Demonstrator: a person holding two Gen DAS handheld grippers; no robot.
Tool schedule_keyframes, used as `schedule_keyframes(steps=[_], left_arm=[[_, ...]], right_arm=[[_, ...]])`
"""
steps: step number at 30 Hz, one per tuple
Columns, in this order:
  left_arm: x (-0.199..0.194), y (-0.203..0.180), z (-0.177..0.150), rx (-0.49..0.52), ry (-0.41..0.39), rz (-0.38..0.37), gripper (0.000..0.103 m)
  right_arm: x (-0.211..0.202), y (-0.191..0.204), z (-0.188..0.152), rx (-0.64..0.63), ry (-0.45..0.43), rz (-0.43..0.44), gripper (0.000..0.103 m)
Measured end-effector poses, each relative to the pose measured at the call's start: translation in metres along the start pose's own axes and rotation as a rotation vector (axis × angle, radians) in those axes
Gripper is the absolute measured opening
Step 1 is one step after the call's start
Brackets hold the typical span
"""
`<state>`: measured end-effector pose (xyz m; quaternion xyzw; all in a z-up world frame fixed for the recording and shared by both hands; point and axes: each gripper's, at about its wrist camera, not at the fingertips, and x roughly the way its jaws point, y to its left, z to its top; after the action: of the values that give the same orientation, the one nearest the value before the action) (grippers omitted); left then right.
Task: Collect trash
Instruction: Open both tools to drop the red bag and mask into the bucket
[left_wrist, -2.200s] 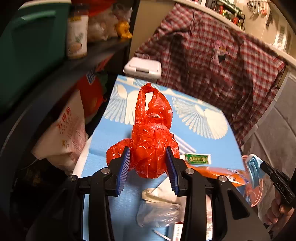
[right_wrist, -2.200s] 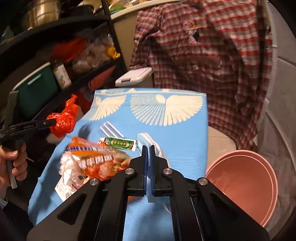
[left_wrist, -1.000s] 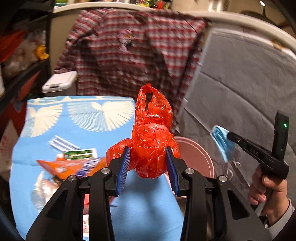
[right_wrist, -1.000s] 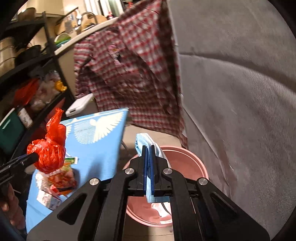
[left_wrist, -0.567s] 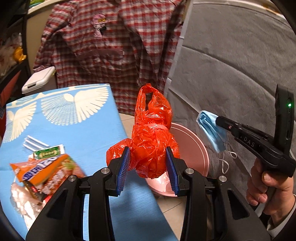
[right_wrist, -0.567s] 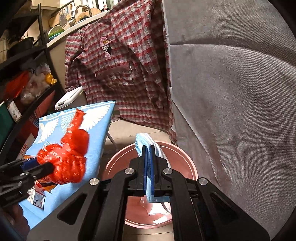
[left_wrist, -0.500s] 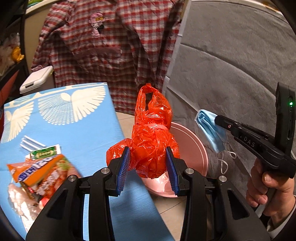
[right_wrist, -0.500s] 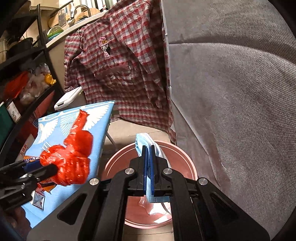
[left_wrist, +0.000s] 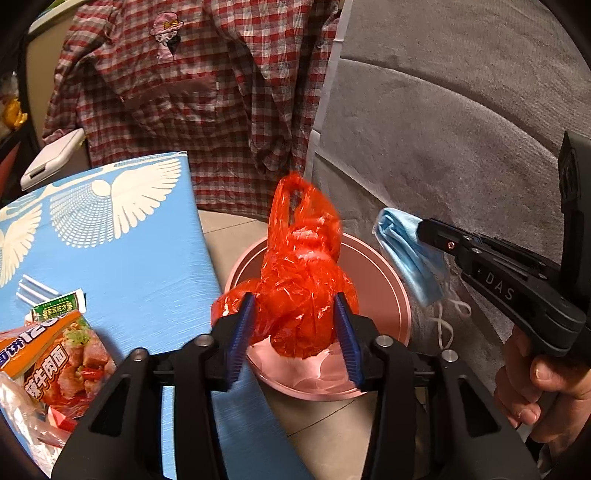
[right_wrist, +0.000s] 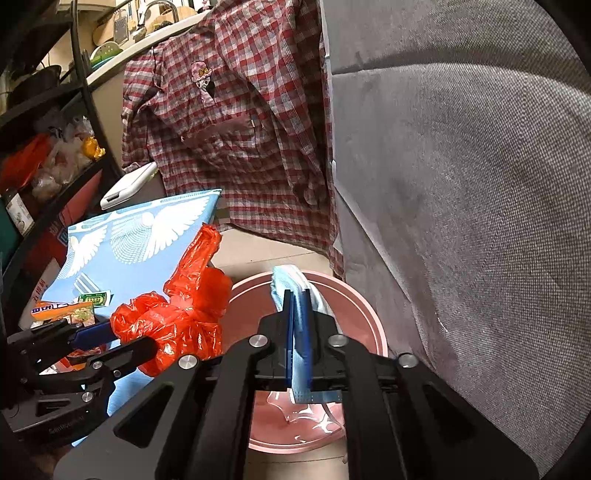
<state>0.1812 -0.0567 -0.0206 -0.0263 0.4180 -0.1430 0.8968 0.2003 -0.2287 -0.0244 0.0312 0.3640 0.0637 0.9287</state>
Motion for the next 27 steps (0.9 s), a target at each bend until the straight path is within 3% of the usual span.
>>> schedule_keyframes(steps=[4,15,27], left_arm=[[-0.003,0.005,0.001,-0.024,-0.004,-0.013,0.047],[-0.032,0.016,0.006,-0.035,-0.070,-0.009,0.047],[-0.094,0.048,-0.001,-0.049,-0.157,0.008,0.044]], right_arm=[[-0.002,0.000,0.001,0.002,-0.009,-0.023,0.039],[-0.022,0.006,0.004,0.013,-0.055,-0.008,0.039],[-0.066,0.059,0.005,-0.044,-0.144,0.065,0.039]])
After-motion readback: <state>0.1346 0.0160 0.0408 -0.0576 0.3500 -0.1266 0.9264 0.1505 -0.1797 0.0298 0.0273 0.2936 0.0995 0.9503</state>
